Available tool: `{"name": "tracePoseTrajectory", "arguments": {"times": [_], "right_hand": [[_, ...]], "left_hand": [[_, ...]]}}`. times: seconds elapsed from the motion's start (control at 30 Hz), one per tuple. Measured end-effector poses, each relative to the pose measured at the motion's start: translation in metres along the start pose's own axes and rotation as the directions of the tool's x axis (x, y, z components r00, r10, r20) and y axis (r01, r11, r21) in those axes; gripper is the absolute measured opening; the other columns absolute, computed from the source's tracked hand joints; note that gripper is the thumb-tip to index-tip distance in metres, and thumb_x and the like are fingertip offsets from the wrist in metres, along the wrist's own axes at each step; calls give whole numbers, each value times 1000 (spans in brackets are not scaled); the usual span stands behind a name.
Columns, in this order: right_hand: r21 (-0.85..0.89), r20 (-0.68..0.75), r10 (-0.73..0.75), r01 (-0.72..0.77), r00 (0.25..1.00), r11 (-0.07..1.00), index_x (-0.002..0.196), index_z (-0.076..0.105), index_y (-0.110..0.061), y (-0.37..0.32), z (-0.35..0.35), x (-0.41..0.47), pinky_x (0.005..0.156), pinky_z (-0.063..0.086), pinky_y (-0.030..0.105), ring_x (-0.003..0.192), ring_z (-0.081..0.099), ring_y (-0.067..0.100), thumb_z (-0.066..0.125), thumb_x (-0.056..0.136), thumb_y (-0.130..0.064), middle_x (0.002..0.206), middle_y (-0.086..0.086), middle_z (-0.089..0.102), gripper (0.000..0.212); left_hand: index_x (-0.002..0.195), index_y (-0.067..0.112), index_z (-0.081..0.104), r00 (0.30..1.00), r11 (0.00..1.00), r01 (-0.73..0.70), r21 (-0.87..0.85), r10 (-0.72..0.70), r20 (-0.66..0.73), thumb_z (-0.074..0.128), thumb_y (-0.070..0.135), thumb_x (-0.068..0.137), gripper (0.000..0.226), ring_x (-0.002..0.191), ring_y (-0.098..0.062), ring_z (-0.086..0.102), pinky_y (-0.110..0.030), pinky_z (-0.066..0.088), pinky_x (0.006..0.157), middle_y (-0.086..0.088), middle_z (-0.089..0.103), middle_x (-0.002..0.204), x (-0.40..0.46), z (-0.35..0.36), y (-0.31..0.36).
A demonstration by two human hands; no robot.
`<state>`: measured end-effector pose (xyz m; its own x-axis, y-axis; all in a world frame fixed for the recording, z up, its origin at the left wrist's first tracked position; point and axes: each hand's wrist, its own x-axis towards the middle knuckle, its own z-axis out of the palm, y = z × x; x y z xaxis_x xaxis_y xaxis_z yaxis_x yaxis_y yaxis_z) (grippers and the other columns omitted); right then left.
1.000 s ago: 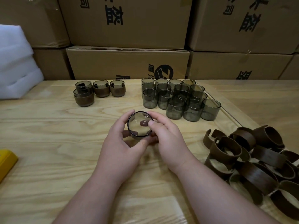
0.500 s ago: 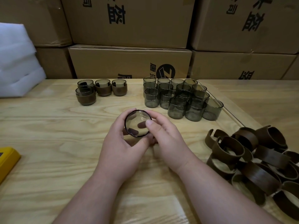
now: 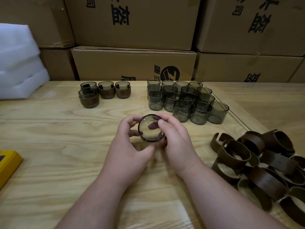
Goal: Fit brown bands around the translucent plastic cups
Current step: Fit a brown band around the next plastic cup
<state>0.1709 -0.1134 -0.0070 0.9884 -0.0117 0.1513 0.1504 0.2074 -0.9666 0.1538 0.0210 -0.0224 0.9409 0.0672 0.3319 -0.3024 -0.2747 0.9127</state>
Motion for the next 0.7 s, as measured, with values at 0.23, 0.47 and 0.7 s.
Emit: {"name": "tracePoseTrajectory", "arguments": {"times": [0.23,0.47,0.7], "right_hand": [[-23,63,-56,58,996,998,104,75,-10,-1,-1,-1,74,56,21,89,72,9,45,104,-10,96,7,77,30],[-15,101,-77,79,992,997,105,72,-4,-2,-2,-3,68,53,17,80,69,3,42,103,-12,81,-5,72,31],[-59,186,-20,32,982,998,129,63,-13,2,-3,-4,76,54,19,88,71,6,52,90,-36,112,15,70,46]], "left_hand": [[136,63,47,994,997,-53,49,48,98,87,28,66,88,119,-4,65,-40,51,107,32,62,130,-2,-2,2],[135,55,54,986,995,-86,50,78,150,88,9,74,84,123,-1,62,-33,52,106,31,62,133,-4,-3,3],[119,47,54,997,998,-62,-23,61,-48,88,44,55,72,102,2,68,-22,54,86,29,66,116,0,-2,1]]}}
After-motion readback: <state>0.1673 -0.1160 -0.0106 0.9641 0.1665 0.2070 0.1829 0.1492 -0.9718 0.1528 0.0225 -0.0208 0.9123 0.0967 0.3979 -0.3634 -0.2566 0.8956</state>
